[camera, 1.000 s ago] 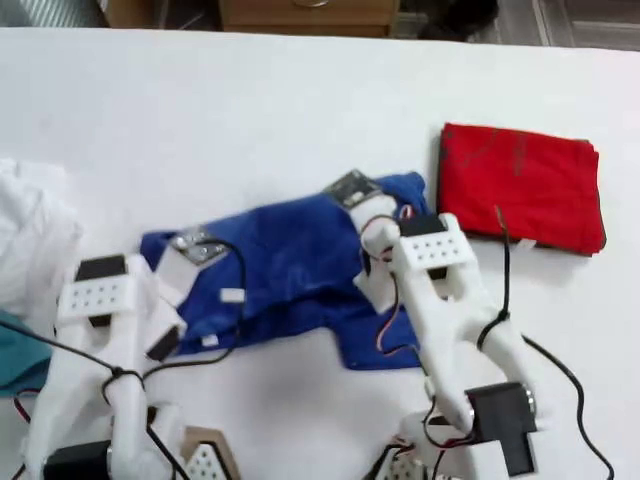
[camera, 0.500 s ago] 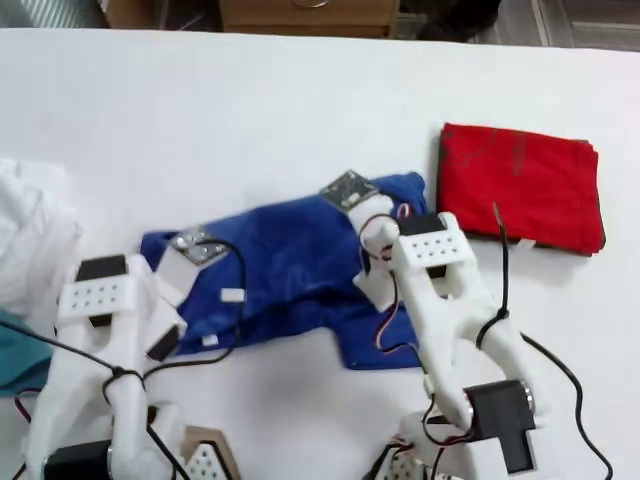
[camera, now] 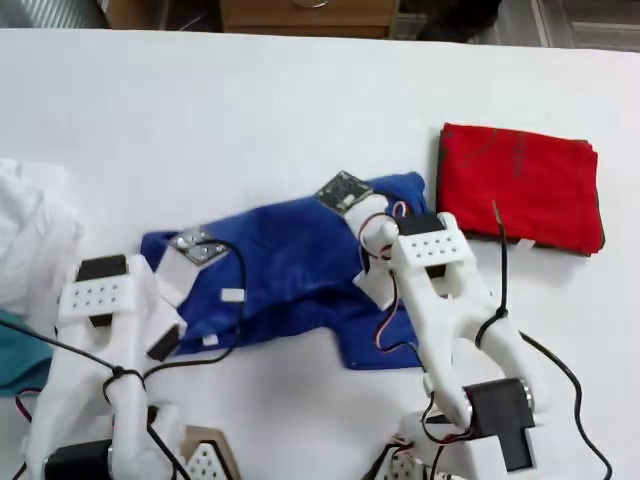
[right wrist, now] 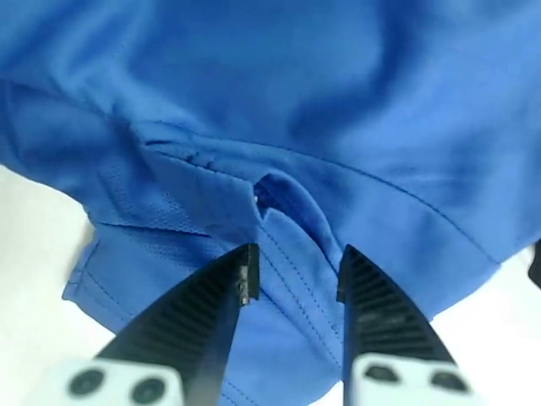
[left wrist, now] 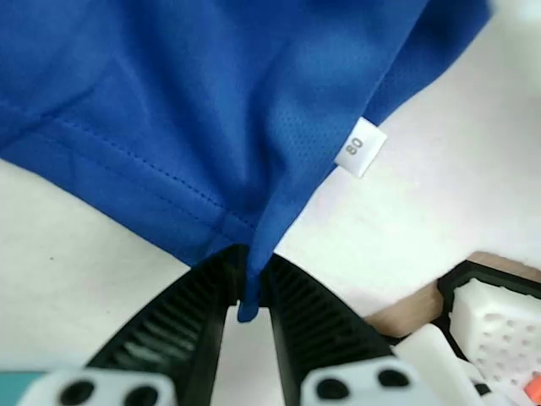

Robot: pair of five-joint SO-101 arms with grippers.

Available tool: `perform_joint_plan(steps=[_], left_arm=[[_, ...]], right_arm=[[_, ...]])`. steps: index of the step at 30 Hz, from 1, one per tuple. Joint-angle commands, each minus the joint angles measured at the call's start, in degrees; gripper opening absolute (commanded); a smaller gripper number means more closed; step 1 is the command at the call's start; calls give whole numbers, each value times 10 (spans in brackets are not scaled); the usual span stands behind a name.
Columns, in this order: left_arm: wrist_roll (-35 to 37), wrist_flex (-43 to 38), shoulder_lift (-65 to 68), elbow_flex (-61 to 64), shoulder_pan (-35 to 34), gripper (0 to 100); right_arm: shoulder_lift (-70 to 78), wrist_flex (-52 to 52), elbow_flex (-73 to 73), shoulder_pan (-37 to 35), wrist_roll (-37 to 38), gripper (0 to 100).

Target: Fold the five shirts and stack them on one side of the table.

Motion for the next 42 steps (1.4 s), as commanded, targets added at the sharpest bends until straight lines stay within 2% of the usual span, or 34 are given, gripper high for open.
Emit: perform_joint_plan(steps=[1, 8, 17, 24, 29, 34, 42], left_arm=[[-5, 2, -15, -1, -1, 26], [-5, 2, -15, 0, -1, 26], [-5, 2, -15, 0, -1, 26], [-5, 5, -15, -1, -1, 26], [-6, 64, -15, -34, -1, 26], [-55, 76, -11, -40, -4, 26], [-56, 71, -11, -45, -4, 26]], right_arm=[[29, -11, -22, 1, 4, 160], [79, -22, -22, -4, 3, 155], [-56, 27, -18, 2, -1, 16], [-109, 87, -18, 1, 3, 20], [-114, 133, -16, 1, 3, 20], [-115, 133, 15, 1, 4, 20], [-134, 135, 21, 1, 34, 20]])
